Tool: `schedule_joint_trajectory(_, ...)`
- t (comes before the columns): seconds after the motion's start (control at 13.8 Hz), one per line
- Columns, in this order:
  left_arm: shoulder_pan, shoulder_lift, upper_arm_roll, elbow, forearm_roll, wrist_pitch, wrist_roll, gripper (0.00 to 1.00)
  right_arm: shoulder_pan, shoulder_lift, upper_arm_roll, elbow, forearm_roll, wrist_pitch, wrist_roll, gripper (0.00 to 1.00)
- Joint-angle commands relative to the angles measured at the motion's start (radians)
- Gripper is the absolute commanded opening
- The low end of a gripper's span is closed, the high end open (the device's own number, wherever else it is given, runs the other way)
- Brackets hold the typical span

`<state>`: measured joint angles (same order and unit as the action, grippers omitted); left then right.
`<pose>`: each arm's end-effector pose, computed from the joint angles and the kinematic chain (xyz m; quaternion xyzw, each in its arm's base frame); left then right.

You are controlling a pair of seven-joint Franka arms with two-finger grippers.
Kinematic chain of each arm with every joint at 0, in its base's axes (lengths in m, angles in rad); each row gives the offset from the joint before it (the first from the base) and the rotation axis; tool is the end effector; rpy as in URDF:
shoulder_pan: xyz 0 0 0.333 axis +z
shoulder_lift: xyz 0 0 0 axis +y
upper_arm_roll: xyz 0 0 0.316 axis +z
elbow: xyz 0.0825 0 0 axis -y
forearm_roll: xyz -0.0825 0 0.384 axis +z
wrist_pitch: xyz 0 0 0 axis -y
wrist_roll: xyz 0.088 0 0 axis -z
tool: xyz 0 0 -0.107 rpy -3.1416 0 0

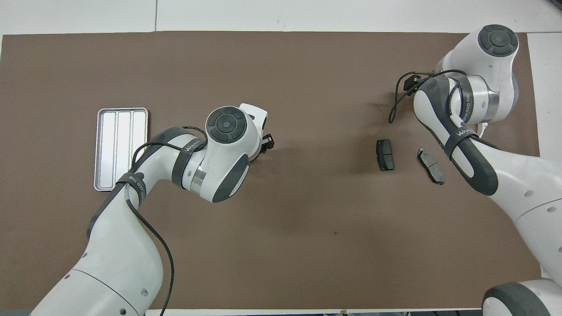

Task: Pick bearing gear from pile to tray
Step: 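Carry the bearing with the left gripper over the silver tray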

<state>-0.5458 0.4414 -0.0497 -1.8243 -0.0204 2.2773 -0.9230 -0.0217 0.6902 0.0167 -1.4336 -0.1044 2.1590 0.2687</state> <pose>0.5363 -0.3612 0.2953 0.9849 0.1719 -0.0083 0.0175 0.7267 -0.0101 0.2890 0.9930 -0.1103 0.0226 0.0360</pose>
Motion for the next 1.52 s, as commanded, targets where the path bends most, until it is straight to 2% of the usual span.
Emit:
schedule_joint_trajectory(0.0,-0.014,-0.046,0.016,-0.064,0.005,0.037,-0.016,0.65,-0.010,0.023,0.011,0.024,0.011,0.004,0.014,1.00)
schedule_joint_trajectory(0.14,-0.014,-0.046,0.016,-0.062,0.005,0.039,-0.016,0.57,-0.012,0.023,0.011,0.025,0.011,0.004,0.014,0.99)
schedule_joint_trajectory(0.22,-0.013,-0.046,0.016,-0.064,0.005,0.042,-0.016,0.48,-0.014,0.023,0.011,0.025,0.012,0.004,0.014,0.93)
schedule_joint_trajectory(0.29,-0.014,-0.046,0.016,-0.064,0.005,0.041,-0.019,0.30,-0.015,0.023,0.011,0.024,0.026,0.004,0.015,0.83)
schedule_joint_trajectory(0.36,-0.013,-0.046,0.016,-0.059,0.005,0.027,-0.022,0.12,-0.017,0.023,0.011,0.024,0.040,0.015,0.014,0.79)
schedule_joint_trajectory(0.43,-0.013,-0.046,0.016,-0.053,0.005,0.021,-0.025,0.00,-0.018,0.022,0.011,0.024,0.040,0.024,0.014,0.72)
schedule_joint_trajectory(0.51,-0.013,-0.046,0.016,-0.047,0.005,0.013,-0.039,0.00,-0.018,0.022,0.011,0.024,0.041,0.024,0.014,0.68)
schedule_joint_trajectory(0.58,-0.013,-0.046,0.016,-0.038,0.005,-0.005,-0.051,0.00,-0.018,0.022,0.011,0.024,0.042,0.022,0.014,0.59)
schedule_joint_trajectory(0.72,-0.013,-0.044,0.017,-0.001,0.005,-0.063,-0.056,0.00,-0.020,0.022,0.011,0.024,0.042,0.024,0.014,0.55)
schedule_joint_trajectory(0.87,0.000,-0.062,0.019,0.034,0.005,-0.140,-0.047,0.00,-0.020,0.022,0.011,0.024,0.046,0.024,0.014,0.47)
schedule_joint_trajectory(1.01,0.039,-0.148,0.019,0.014,0.007,-0.191,-0.014,0.00,-0.020,0.022,0.011,0.024,0.045,0.024,0.014,0.38)
schedule_joint_trajectory(1.3,0.159,-0.292,0.017,0.002,0.005,-0.378,0.198,0.00,-0.020,0.022,0.011,0.024,0.045,0.024,0.014,0.24)
schedule_joint_trajectory(1.45,0.236,-0.325,0.019,0.000,0.005,-0.445,0.318,0.00,-0.020,0.022,0.011,0.024,0.045,0.024,0.012,0.10)
